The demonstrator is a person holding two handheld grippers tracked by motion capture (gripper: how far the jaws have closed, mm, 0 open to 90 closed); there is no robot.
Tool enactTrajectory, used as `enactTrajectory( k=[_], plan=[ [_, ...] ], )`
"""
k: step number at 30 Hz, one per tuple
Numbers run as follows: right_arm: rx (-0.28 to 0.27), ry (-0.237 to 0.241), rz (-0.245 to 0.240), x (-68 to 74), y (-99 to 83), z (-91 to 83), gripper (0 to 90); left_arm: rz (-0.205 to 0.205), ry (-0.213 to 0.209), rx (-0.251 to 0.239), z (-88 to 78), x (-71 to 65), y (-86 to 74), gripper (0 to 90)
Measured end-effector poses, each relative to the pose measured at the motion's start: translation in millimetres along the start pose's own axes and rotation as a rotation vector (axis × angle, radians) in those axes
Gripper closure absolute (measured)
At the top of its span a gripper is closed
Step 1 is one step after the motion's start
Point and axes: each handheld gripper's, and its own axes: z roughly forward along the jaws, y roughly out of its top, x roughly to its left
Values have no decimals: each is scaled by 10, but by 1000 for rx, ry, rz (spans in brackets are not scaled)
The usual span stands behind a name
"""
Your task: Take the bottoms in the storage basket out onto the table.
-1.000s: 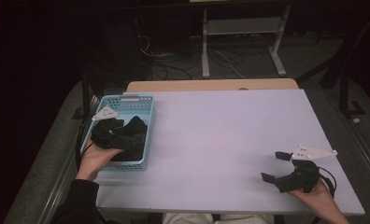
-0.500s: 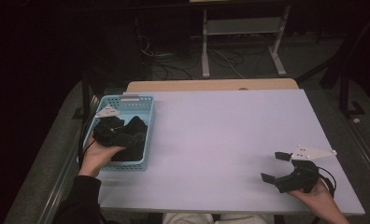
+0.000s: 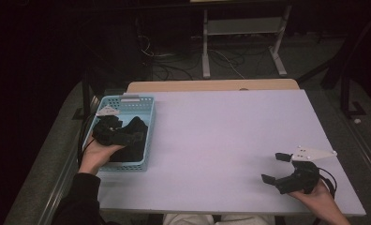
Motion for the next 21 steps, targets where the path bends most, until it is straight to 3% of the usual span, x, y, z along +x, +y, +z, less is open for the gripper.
enactTrajectory(
  k=[11,21],
  plan=[
    [4,3,2,-1,0,8,0,-19,18,46,67,109,-7,1],
    [6,5,-1,0,-1,11,0,-38,32,118,173,240,-30,0]
  ],
)
